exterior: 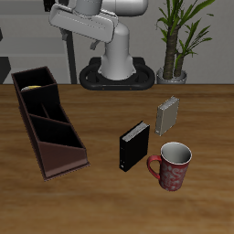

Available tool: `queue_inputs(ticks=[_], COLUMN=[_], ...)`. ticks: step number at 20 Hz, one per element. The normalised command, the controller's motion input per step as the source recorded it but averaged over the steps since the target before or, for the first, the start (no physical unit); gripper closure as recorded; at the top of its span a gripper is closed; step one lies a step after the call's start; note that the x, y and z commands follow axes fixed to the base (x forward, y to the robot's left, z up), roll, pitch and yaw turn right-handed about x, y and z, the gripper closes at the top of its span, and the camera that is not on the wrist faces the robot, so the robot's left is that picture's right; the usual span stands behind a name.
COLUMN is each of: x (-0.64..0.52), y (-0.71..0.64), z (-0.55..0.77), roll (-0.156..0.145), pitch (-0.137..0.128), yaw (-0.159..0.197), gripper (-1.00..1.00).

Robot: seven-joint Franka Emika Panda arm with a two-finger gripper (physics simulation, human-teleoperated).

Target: Place the white-yellow mug into the right desk caddy's right compartment and place the black book into the right desk caddy's back compartment

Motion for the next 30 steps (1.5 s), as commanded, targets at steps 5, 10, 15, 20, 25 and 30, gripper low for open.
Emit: queue_inputs(ticks=[5,10,15,20,25,30], x=[0.49,0.49,0.39,0.32,0.25,0.26], y=[0.4,0.39,0.33,0.47,0.4,0.53], z=[-0.06,-0.11,-0.04,-0.09,0.01,-0.24], roll=[-0.014,0.032,0.001,-0.044,-0.049,0.068], pitch=[0.007,0.04,-0.01,0.023,-0.025,0.033], yaw=[0.146,0.077,0.12,-0.031,-0.008,0.037], gripper=[-1.0,-1.0,-1.0,-1.0,-1.0,-1.0])
